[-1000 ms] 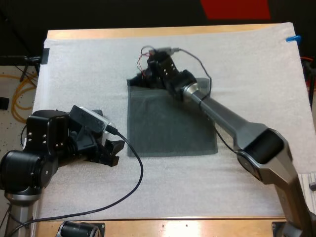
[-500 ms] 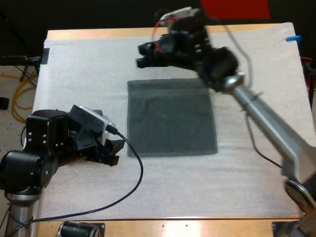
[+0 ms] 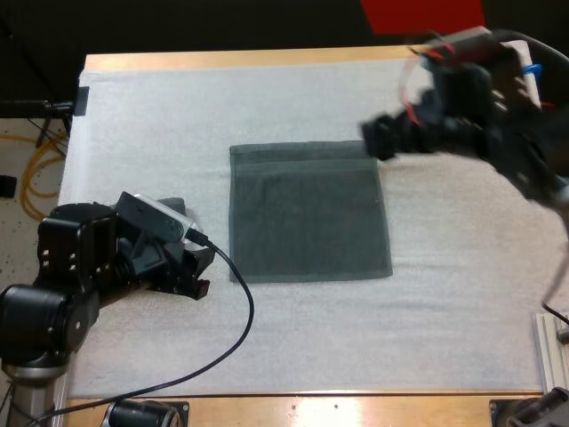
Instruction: Pick towel from pile fold and stack
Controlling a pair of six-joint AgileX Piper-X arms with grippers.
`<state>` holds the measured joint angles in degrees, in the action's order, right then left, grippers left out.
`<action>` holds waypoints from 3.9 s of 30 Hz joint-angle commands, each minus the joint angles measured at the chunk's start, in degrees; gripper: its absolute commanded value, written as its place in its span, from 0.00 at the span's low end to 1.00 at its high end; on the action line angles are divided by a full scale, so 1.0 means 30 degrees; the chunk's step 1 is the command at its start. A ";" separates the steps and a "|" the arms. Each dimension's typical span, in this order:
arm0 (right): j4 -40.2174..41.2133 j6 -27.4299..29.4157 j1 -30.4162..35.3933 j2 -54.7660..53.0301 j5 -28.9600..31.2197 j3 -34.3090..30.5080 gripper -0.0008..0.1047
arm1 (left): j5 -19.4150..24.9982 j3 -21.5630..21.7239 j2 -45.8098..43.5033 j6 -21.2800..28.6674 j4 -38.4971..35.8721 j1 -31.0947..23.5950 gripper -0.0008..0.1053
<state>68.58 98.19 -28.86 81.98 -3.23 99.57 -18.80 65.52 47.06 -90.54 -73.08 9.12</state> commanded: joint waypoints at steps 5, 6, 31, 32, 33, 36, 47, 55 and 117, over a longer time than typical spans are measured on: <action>0.0114 -0.0626 0.1539 -0.3924 0.0094 -0.5216 0.75 | 0.0381 0.0108 -0.0480 -0.0372 0.0184 0.0002 0.62; -0.0113 -0.0933 0.1841 -0.4792 -0.0051 -0.6582 0.75 | 0.0381 0.0108 -0.0480 -0.0595 0.0184 0.0002 0.62; -1.3935 -0.9358 0.3941 -0.2700 -0.8144 -2.2350 0.75 | 0.0344 0.0108 -0.0563 -0.1706 -0.1061 0.0002 0.62; -1.4368 -0.9517 0.3987 -0.2422 -0.8404 -2.2350 0.75 | 0.0344 0.0108 -0.0563 -0.1706 -0.1061 0.0002 0.62; -1.5140 -0.9961 0.4015 -0.1734 -0.9012 -2.2350 0.75 | 0.0344 0.0108 -0.0563 -0.1706 -0.1061 0.0002 0.62; -1.7030 -1.1071 0.4011 -0.0267 -1.0743 -2.2350 0.75 | 0.0344 0.0108 -0.0563 -0.1706 -0.1102 0.0002 0.62; -1.9860 -1.2231 0.4011 0.2788 -1.3723 -2.2350 0.75 | 0.0344 0.0108 -0.0563 -0.1736 -0.1102 0.0002 0.62; -2.0043 -1.2669 0.4011 0.3238 -1.3794 -2.2350 0.41 | 0.0344 -0.0029 -0.0526 -0.1661 -0.1102 0.0002 0.62; -1.9648 -1.1670 0.3971 0.1590 -1.2608 -2.2350 0.01 | -0.5988 -0.8874 1.4052 -0.3767 1.0480 -0.1830 0.01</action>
<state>9.38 62.49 -16.82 88.16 -40.85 32.42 -37.49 38.93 90.23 -103.42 -39.63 3.00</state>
